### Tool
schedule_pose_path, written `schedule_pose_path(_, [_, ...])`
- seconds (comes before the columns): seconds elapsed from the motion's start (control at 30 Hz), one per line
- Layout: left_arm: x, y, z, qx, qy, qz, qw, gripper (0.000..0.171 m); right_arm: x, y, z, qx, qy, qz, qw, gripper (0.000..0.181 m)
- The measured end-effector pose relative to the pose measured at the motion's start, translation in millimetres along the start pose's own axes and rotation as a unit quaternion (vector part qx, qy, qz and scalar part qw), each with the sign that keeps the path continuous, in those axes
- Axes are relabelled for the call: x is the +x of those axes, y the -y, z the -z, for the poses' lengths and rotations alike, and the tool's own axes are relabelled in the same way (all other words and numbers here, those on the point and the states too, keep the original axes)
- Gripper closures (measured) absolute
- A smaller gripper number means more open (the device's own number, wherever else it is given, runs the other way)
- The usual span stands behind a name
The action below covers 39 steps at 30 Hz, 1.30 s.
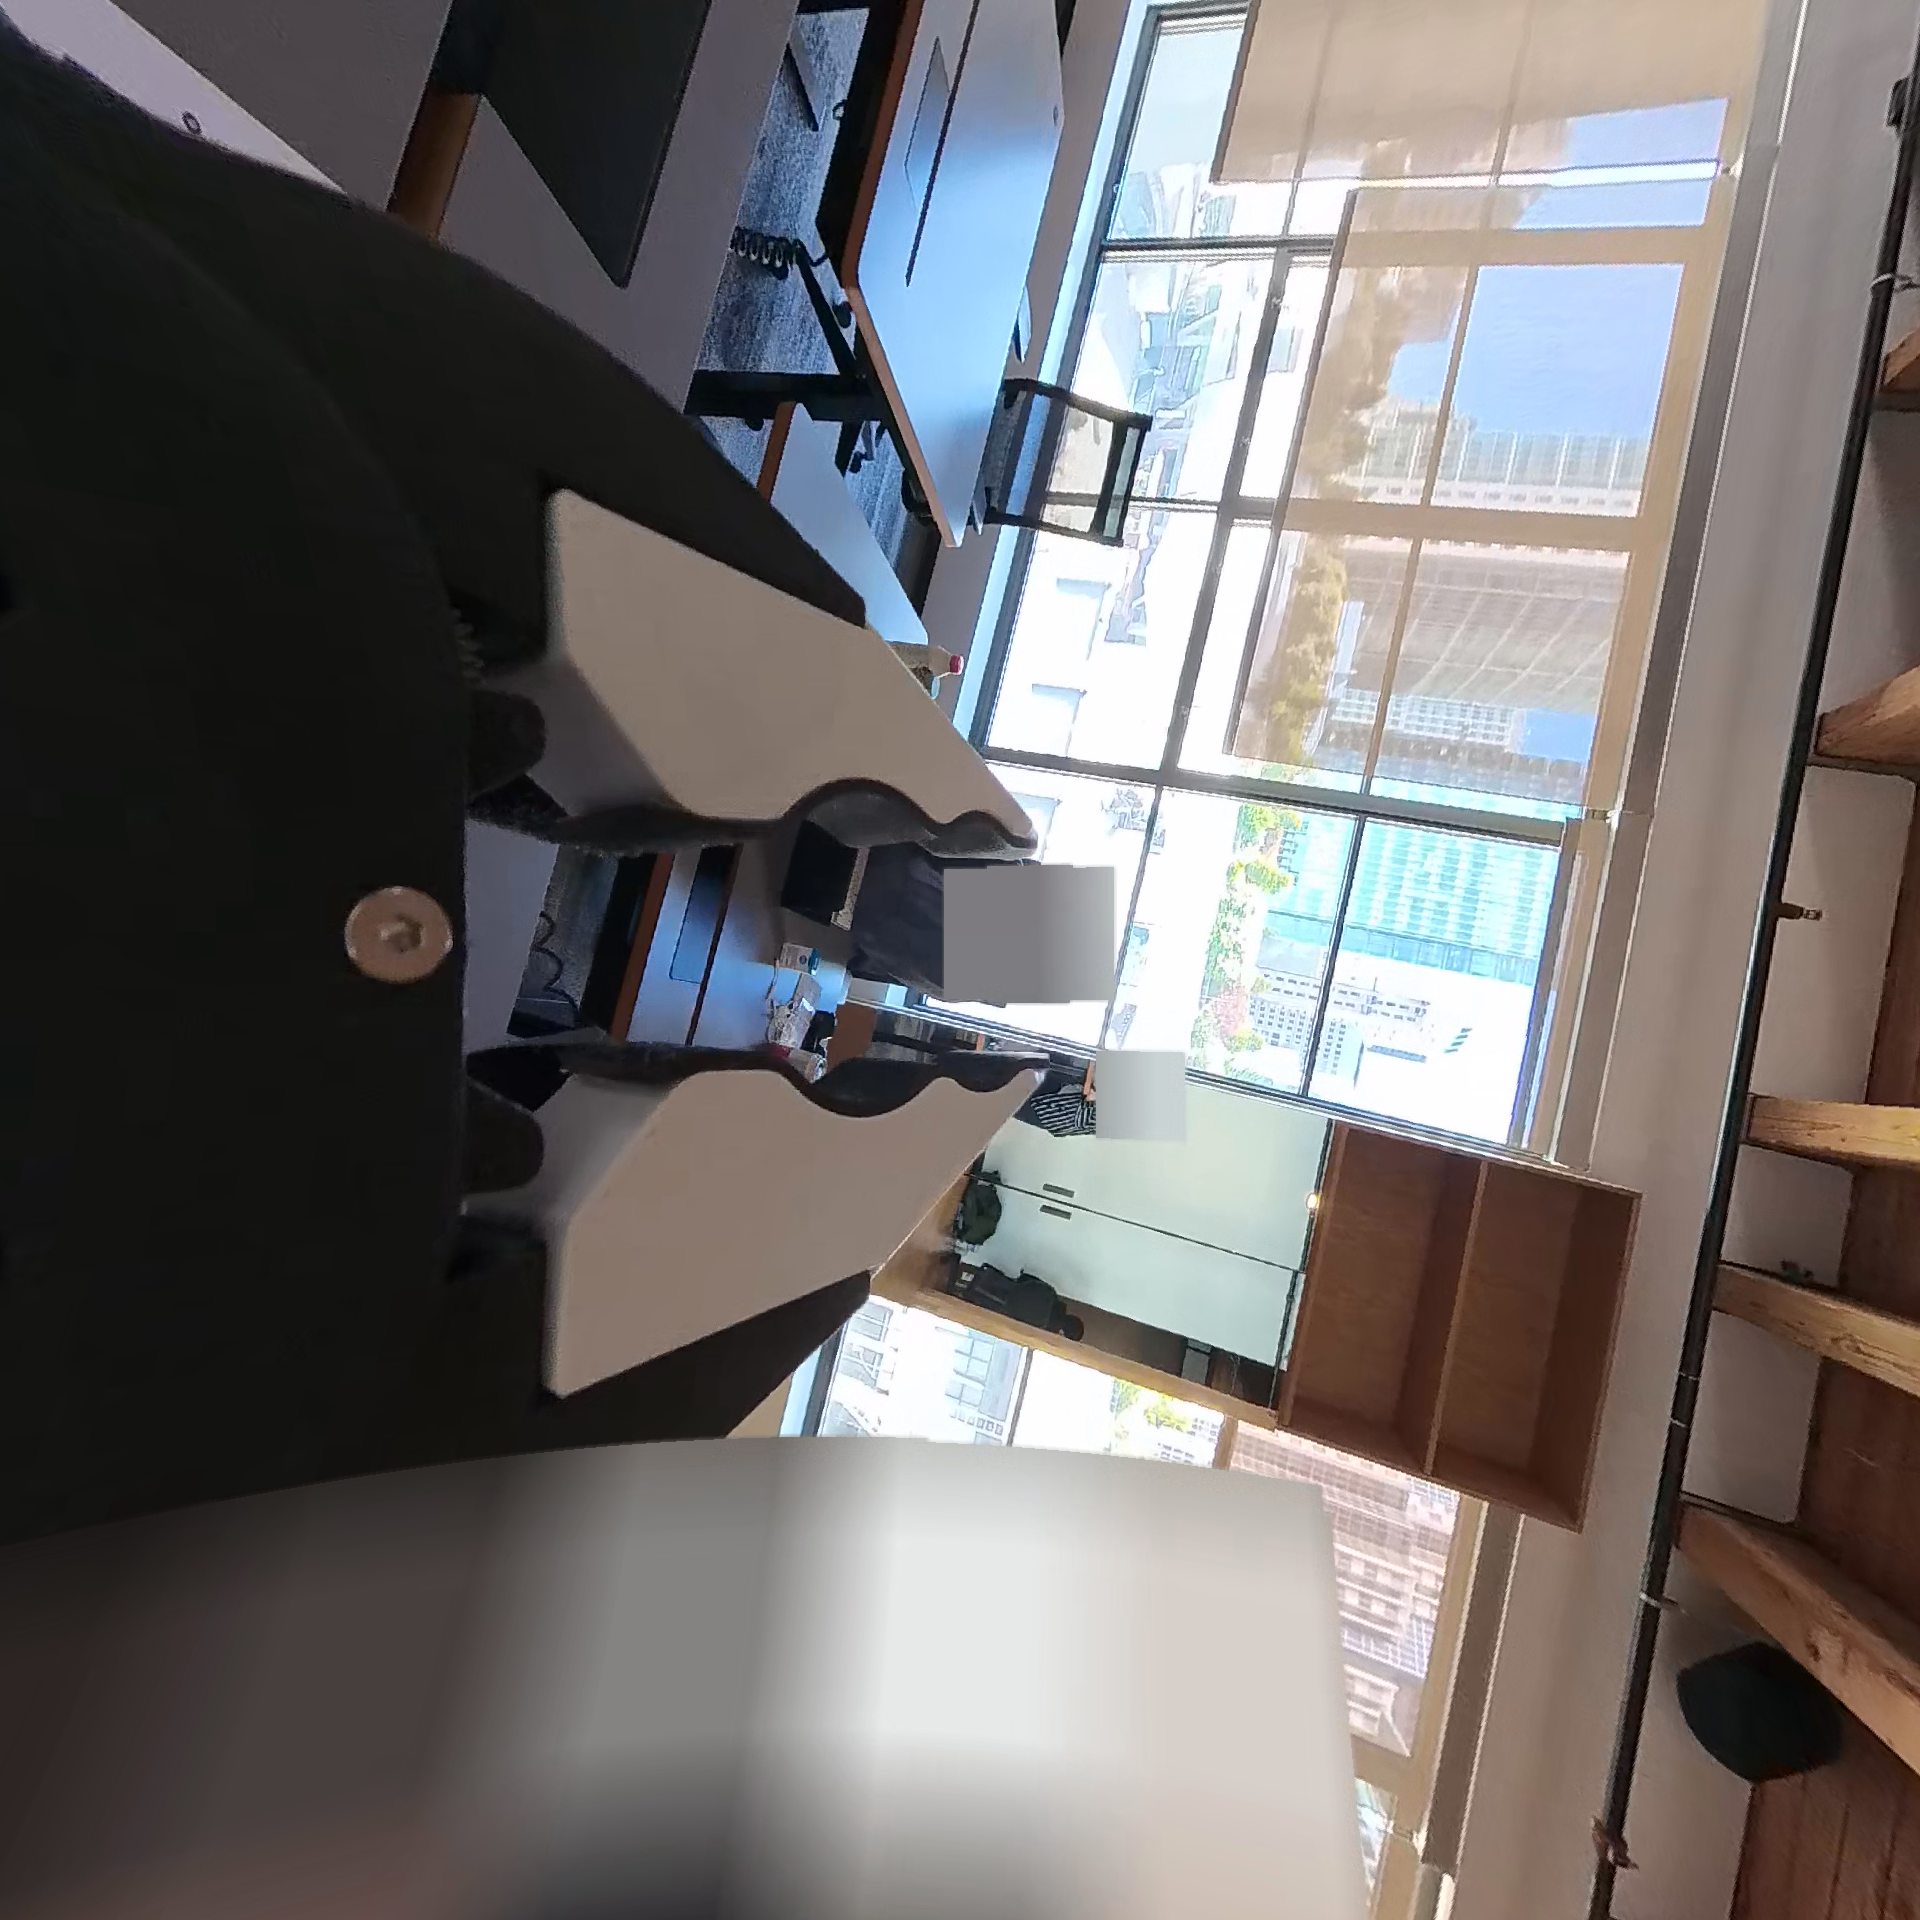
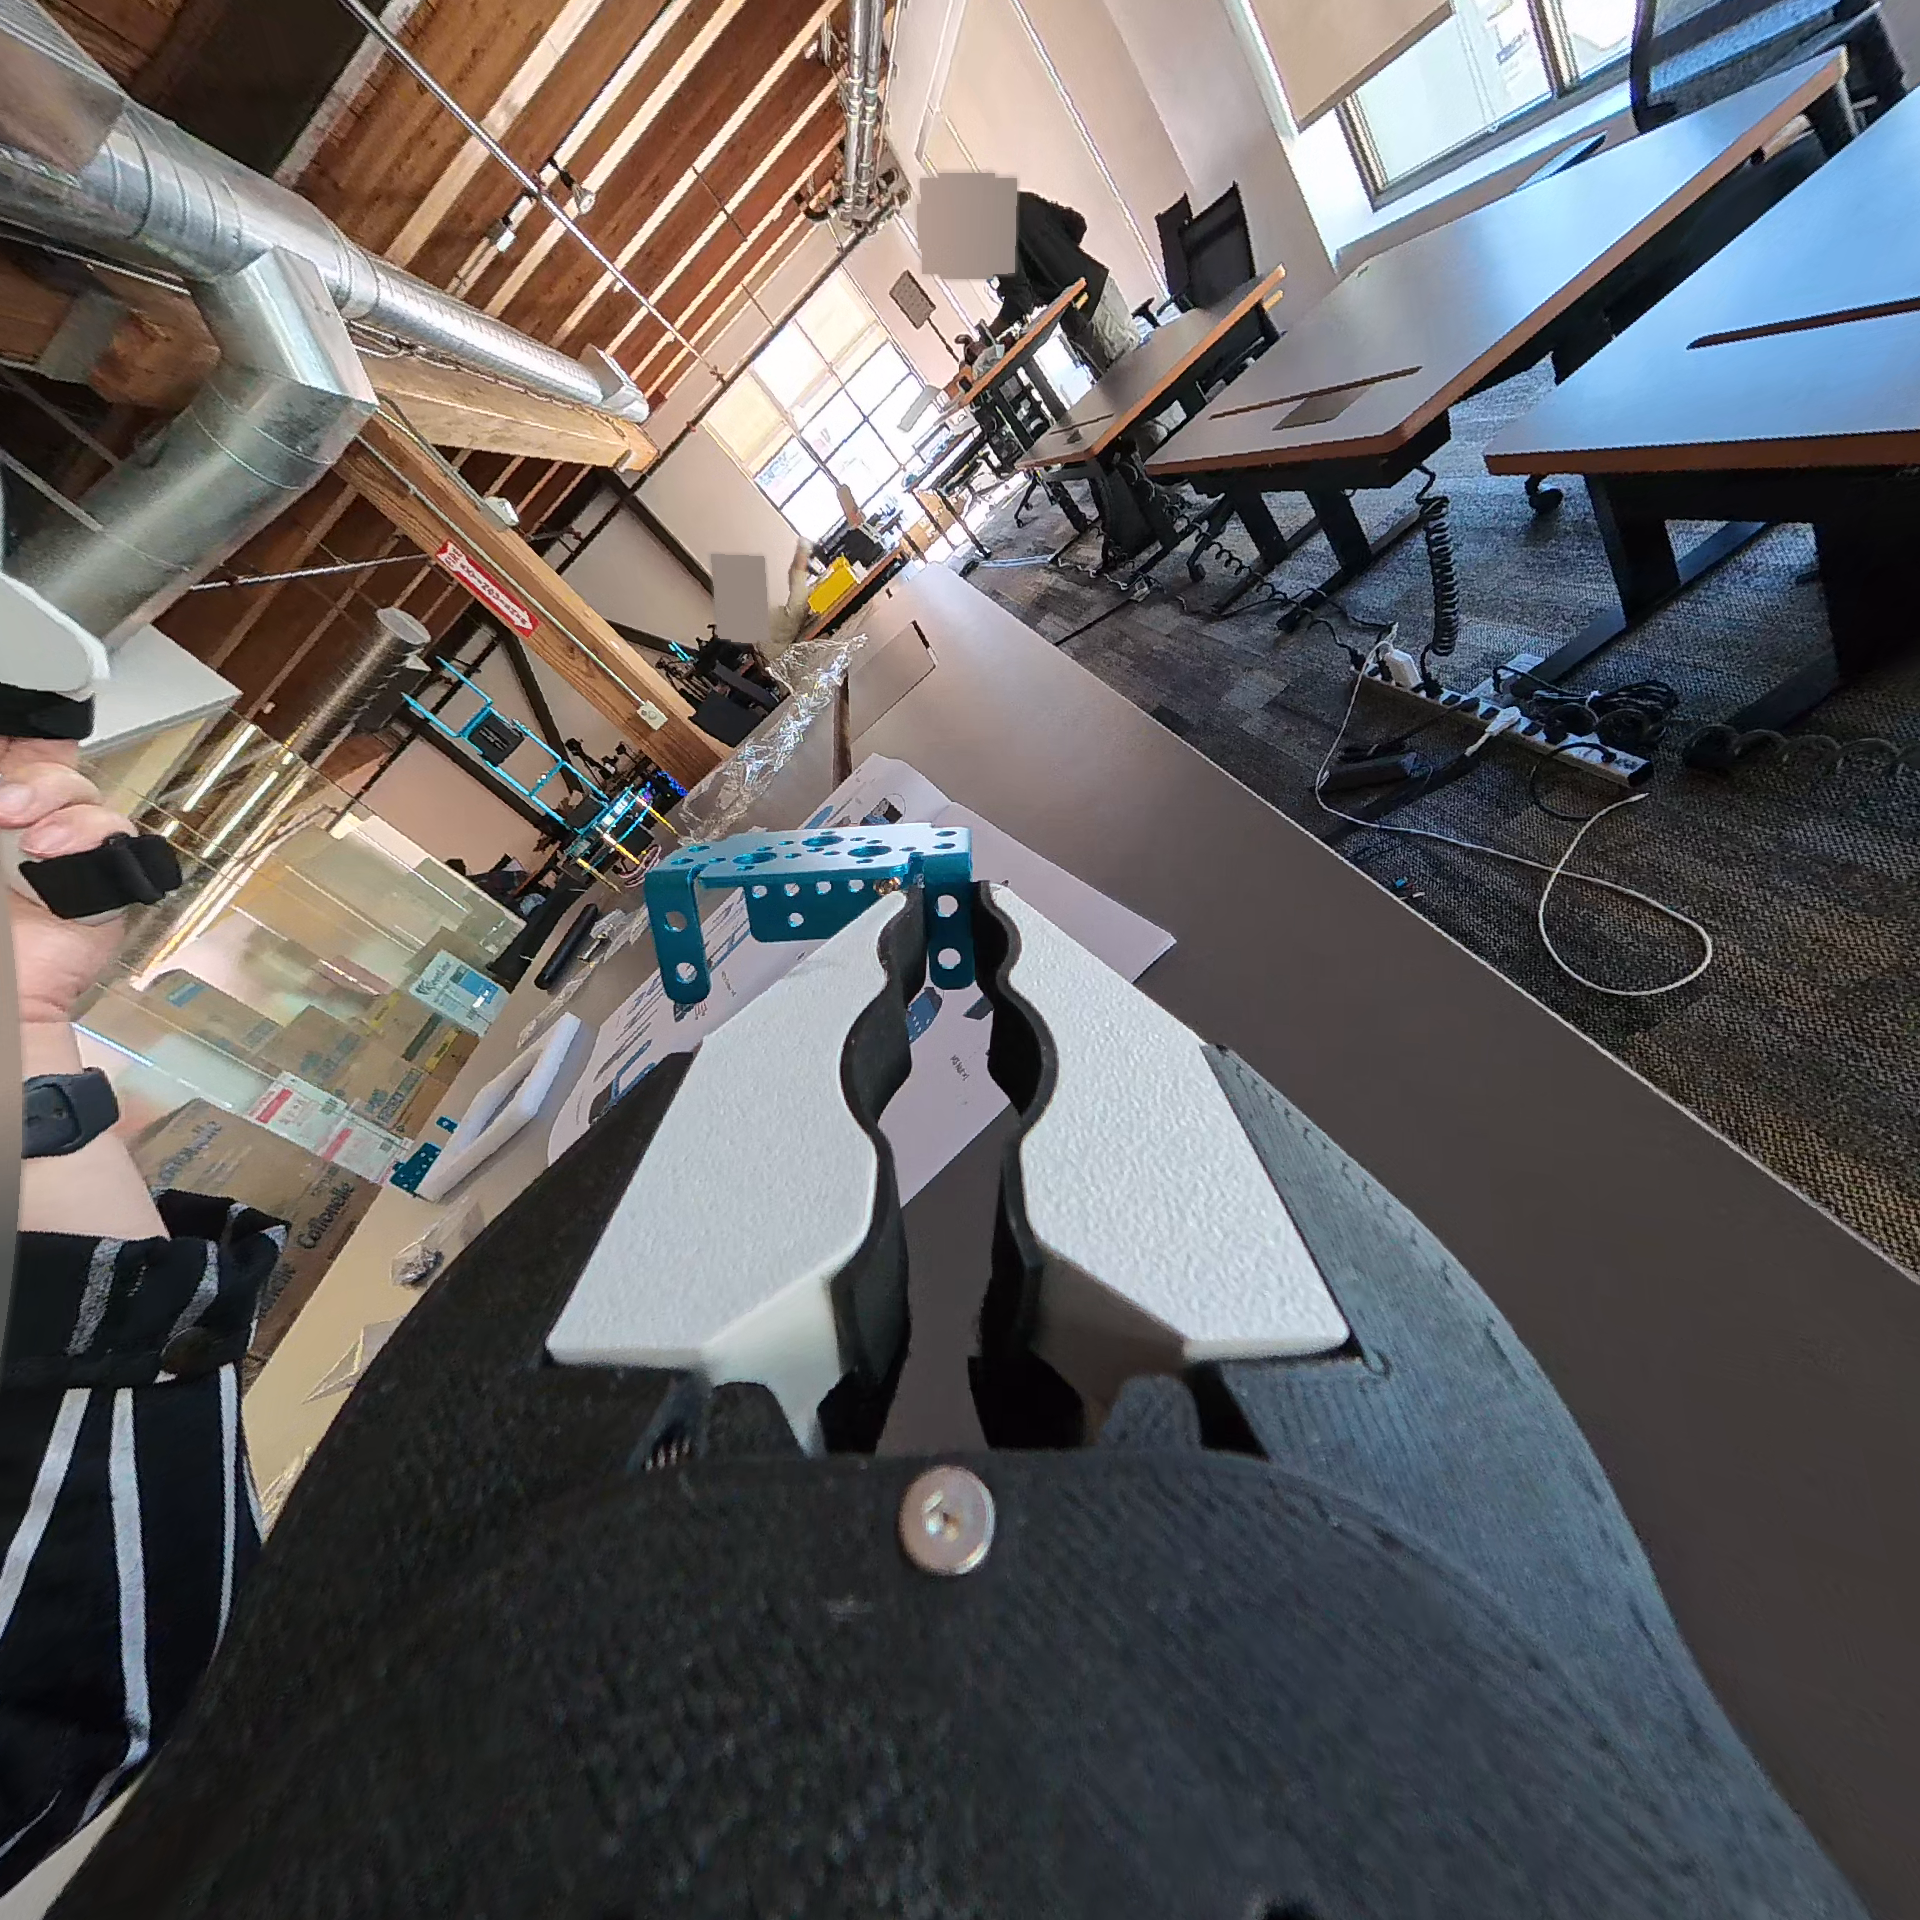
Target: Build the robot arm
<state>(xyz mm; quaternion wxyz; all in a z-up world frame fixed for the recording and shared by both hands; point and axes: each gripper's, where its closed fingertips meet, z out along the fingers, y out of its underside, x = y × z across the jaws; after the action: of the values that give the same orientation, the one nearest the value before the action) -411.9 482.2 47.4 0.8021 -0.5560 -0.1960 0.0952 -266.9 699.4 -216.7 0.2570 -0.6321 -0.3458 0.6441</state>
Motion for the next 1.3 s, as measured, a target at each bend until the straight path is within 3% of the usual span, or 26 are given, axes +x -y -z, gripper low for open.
schedule_pose_path(1.3, [13,-4,-4,-0.009,-0.016,-0.002,1.0,0.135,1,1,1,0.004,-0.003,-0.002,1.0,0.174])
